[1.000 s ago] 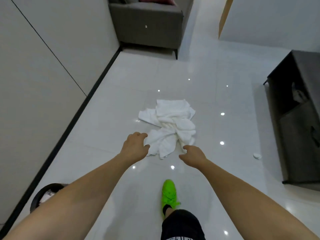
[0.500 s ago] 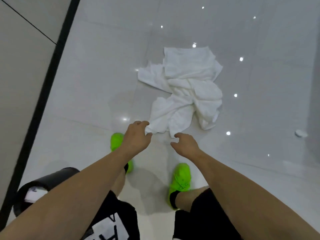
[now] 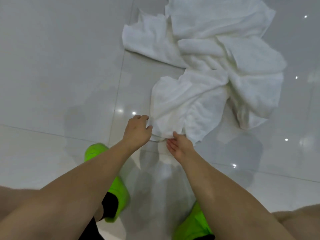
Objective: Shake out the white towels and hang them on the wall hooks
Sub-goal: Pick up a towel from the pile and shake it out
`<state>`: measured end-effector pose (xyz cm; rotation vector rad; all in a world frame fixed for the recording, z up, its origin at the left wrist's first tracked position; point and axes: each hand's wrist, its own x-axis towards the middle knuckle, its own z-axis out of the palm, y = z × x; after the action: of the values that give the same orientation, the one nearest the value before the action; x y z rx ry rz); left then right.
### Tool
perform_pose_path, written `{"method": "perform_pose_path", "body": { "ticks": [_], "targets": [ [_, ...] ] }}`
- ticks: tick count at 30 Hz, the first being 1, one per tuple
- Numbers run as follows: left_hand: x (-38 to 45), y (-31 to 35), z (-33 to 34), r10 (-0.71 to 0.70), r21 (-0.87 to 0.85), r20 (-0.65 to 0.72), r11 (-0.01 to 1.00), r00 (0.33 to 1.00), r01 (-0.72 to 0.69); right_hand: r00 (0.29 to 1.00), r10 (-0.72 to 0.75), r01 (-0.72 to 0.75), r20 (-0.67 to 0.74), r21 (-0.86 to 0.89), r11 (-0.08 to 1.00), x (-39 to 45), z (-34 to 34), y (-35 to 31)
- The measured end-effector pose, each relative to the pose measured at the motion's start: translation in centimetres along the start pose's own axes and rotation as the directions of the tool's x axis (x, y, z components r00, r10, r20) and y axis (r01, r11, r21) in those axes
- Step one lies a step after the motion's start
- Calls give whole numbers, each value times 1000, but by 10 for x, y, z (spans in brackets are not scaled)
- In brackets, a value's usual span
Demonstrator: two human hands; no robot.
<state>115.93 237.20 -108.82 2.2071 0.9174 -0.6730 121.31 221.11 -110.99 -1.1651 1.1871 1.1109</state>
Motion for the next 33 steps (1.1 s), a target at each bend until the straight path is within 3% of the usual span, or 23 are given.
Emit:
{"method": "perform_pose_path", "body": {
  "ticks": [4,10,16,21,25,29,33],
  "targets": [
    [9,11,-3,18,20,3,1000,1000,-18,991,-68,83,-115,137,987,-10,6,-6],
    [-56,66,-67,93,47,54,994,994,-95,957,-244,256,-155,66,964,-117,14,-42],
    [-171,171,-187,177,9,-29,984,984,-177,896,-441,444,52,-96,891,-321,12,-102],
    [-274,301,-290,322,68,-66,946,944,-317,785,-594,618,176,-304,725,-510,-16,-160],
    [-348,431,-359,480,117,-58,874,876,-471,668,-710,734,223,-352,580,-643,-68,-207],
    [-429,558,-398,663,75,136,734,736,-675,525,-816,837,243,-324,442,-758,-149,-254],
    [-503,663,-404,780,39,135,611,610,-790,374,-908,904,192,-296,309,-849,-246,-279]
  ]
}}
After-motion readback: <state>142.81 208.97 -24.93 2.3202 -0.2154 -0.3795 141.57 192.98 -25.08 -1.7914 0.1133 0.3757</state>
